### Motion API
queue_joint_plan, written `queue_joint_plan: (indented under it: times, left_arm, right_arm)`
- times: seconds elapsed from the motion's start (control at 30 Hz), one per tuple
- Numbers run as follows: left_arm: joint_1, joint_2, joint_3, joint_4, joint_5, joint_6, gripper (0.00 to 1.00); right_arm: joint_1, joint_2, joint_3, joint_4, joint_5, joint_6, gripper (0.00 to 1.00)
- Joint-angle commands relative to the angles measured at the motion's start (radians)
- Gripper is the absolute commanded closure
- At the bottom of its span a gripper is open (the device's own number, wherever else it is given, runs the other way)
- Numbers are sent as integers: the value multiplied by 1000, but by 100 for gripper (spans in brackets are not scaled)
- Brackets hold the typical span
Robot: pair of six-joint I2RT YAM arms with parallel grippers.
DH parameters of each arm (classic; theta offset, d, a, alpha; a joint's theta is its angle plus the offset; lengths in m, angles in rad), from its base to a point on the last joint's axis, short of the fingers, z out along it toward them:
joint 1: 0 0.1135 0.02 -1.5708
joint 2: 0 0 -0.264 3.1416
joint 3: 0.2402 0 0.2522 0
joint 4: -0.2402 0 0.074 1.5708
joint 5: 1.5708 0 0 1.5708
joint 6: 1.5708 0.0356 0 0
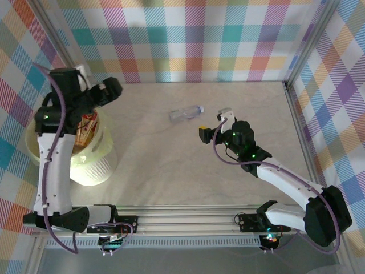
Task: Put the plastic bottles in the bin
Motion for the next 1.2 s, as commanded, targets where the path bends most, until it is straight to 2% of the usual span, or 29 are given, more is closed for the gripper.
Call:
queue_joint_plan:
  times: [0.0,0.17,0.27,0.37,0.6,0.9,1.17]
  left_arm:
    - [-126,28,-36,178,61,-16,0]
    - [-314,128,-48,302,-39,77,0]
    - [-421,255,24,289,-131,156,0]
    - [-480,412,119,252,-199,236,0]
    - [-487,725,320,208,-255,381,0]
    - [-477,1014,531,138,-235,614,0]
    - [-445,1186,652,103,-170,665,0]
  right_arm:
    - [3,-19,19,-21,96,77,0]
    - [1,-50,2,-67,142,131,0]
    - [-5,-66,-5,-107,186,171,0]
    - [-13,-77,-8,-136,224,201,0]
    - [-26,-124,-5,-221,284,226,0]
    - [-36,-196,-13,-290,293,189,0]
    - [-39,-224,-14,-318,283,158,0]
